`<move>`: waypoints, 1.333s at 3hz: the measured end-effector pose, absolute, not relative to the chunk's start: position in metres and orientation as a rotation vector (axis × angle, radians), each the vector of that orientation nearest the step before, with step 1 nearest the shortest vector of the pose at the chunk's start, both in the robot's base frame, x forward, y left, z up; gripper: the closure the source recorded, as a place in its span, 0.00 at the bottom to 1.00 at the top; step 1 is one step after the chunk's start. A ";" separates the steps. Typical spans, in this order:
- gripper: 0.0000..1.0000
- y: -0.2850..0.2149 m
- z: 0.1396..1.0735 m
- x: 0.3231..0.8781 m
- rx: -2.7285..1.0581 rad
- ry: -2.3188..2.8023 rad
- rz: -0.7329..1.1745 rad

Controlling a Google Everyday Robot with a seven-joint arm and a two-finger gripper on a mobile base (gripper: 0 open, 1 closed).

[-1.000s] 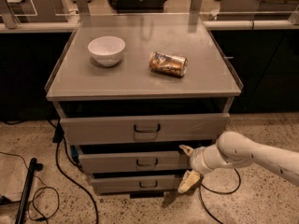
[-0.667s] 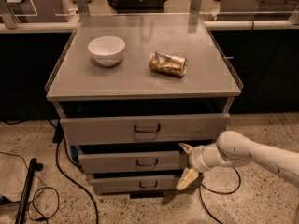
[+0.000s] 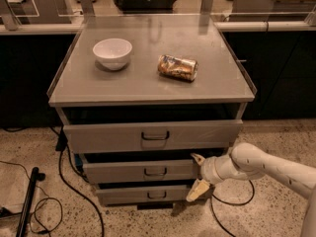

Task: Open middle drawer

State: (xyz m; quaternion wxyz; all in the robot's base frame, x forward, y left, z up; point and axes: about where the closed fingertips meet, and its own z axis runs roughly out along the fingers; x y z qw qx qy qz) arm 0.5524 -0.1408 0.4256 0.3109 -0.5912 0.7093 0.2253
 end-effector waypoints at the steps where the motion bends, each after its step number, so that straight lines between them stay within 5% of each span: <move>1: 0.00 -0.141 0.426 0.552 -1.561 1.873 0.595; 2: 0.13 -0.141 0.426 0.552 -1.561 1.873 0.595; 4: 0.60 -0.141 0.431 0.552 -1.561 1.872 0.595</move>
Offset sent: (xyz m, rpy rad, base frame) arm 0.0000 0.0000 0.0000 0.0000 0.0000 0.0001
